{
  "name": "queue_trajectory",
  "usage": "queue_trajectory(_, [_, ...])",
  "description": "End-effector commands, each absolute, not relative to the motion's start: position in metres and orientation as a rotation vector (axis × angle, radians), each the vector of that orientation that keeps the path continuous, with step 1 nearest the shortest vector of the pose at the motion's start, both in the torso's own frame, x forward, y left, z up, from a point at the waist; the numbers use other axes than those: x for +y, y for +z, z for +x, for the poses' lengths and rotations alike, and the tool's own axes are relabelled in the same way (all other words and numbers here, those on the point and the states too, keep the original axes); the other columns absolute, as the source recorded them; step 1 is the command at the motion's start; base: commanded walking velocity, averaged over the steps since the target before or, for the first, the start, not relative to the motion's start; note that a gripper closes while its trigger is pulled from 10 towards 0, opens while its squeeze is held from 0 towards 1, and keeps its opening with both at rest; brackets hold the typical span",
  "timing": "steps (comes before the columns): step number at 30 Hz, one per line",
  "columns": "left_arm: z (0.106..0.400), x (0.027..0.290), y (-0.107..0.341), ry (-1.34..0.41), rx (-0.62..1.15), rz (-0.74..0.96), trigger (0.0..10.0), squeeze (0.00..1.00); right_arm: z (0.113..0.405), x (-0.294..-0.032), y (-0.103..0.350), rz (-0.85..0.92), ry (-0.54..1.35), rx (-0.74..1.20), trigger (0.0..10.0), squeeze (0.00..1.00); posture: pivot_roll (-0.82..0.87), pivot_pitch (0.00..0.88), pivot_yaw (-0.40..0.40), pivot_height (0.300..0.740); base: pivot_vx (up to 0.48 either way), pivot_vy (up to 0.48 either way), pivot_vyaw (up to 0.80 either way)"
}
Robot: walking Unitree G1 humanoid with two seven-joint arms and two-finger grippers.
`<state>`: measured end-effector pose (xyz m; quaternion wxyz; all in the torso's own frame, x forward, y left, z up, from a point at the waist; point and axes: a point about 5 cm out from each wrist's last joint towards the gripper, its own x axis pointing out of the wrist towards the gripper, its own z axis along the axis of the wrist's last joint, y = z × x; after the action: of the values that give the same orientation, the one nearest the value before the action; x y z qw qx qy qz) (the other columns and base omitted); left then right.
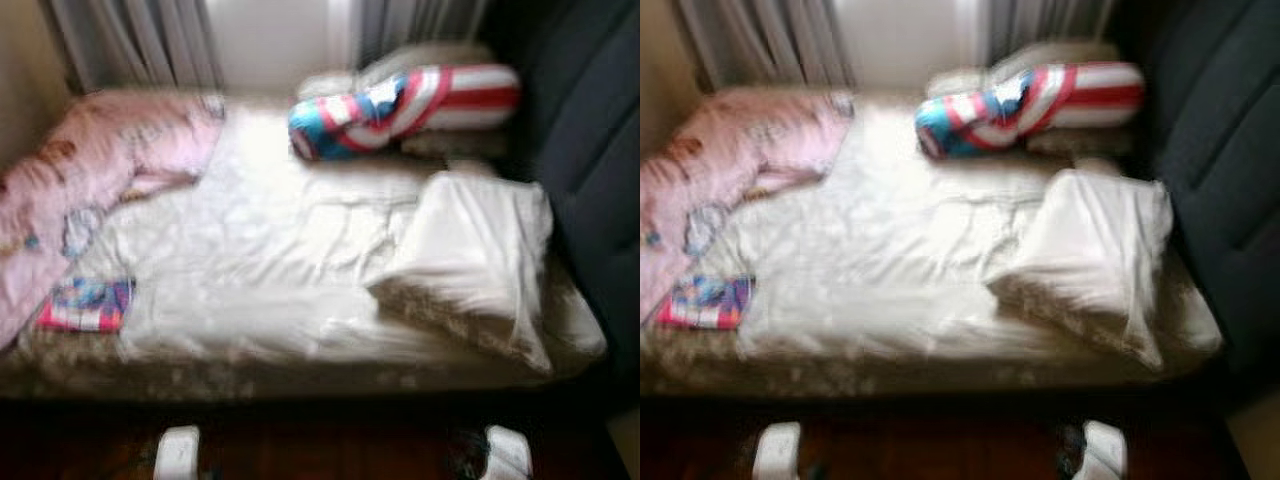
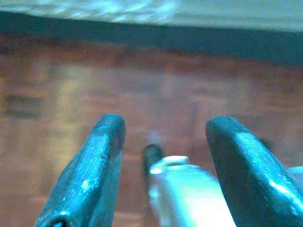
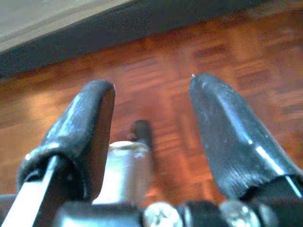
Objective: Clean up the room
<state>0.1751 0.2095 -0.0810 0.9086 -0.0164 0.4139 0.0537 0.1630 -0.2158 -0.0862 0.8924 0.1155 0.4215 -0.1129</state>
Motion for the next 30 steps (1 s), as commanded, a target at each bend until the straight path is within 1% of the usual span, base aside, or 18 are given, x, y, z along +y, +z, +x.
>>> queue_trajectory(1, [0.1615, 0.2176, -0.0858, 0.134, 0.897, -0.025, 10.0, 0.00, 0.1667, -0.2101, -0.0856, 0.247, -0.219, 0.866, 10.0, 0.00, 0.08, 0.032, -0.038, 0.738, 0.000, -0.375, 0.00])
queue_trajectory(13, [0.1618, 0.2177, -0.0855, 0.128, 0.894, -0.021, 10.0, 0.00, 0.1667, -0.2090, -0.0856, 0.239, -0.201, 0.865, 10.0, 0.00, 0.07, 0.013, -0.036, 0.738, 0.000, -0.371, 0.00])
queue_trajectory(16, [0.1617, 0.2169, -0.0859, 0.130, 0.895, -0.041, 10.0, 0.00, 0.1662, -0.2088, -0.0859, 0.238, -0.198, 0.867, 10.0, 0.00, 0.08, 0.006, -0.036, 0.738, 0.000, 0.000, 0.00])
queue_trajectory(23, [0.1629, 0.2160, -0.0854, 0.121, 0.891, -0.029, 10.0, 0.00, 0.1658, -0.2082, -0.0861, 0.236, -0.194, 0.868, 10.0, 0.00, 0.07, 0.000, -0.034, 0.738, 0.000, 0.000, 0.00])
queue_trajectory(30, [0.1565, 0.2189, -0.0872, 0.118, 0.899, -0.041, 10.0, 0.00, 0.1650, -0.2082, -0.0864, 0.235, -0.197, 0.868, 10.0, 0.00, 0.08, 0.000, -0.036, 0.738, 0.000, 0.000, 0.00])
